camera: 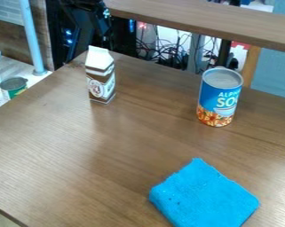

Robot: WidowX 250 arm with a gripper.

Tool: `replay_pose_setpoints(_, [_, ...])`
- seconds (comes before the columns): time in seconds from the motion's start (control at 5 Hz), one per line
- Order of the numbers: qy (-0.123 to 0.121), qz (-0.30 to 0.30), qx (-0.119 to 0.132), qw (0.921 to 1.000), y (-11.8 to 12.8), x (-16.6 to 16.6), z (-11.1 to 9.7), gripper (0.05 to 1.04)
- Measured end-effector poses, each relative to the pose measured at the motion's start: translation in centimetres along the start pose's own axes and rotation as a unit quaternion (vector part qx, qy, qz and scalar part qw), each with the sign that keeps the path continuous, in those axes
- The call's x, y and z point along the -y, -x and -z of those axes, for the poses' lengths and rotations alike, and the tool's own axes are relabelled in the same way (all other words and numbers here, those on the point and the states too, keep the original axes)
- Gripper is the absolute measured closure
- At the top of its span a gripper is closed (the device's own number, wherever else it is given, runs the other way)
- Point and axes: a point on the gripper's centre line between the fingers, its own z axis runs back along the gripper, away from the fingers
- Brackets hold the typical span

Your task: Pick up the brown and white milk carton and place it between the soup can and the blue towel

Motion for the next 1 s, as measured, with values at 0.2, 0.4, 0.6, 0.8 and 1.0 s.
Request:
replay_pose_setpoints(0.2, [0.010,-0.005,-0.020,0.9997,0.9,0.1,1.6,0.077])
replay_pose_setpoints(0.4, [0.031,-0.015,-0.017,0.9993,1.1,0.7,2.2,0.077])
replay_pose_setpoints(0.6, [0.032,-0.021,-0.016,0.9991,1.4,0.8,2.7,0.077])
replay_pose_setpoints(0.8, [0.037,-0.026,-0.015,0.9989,1.6,1.0,3.0,0.077])
replay_pose_setpoints(1.0, [0.037,-0.026,-0.014,0.9989,1.7,1.0,3.1,0.077])
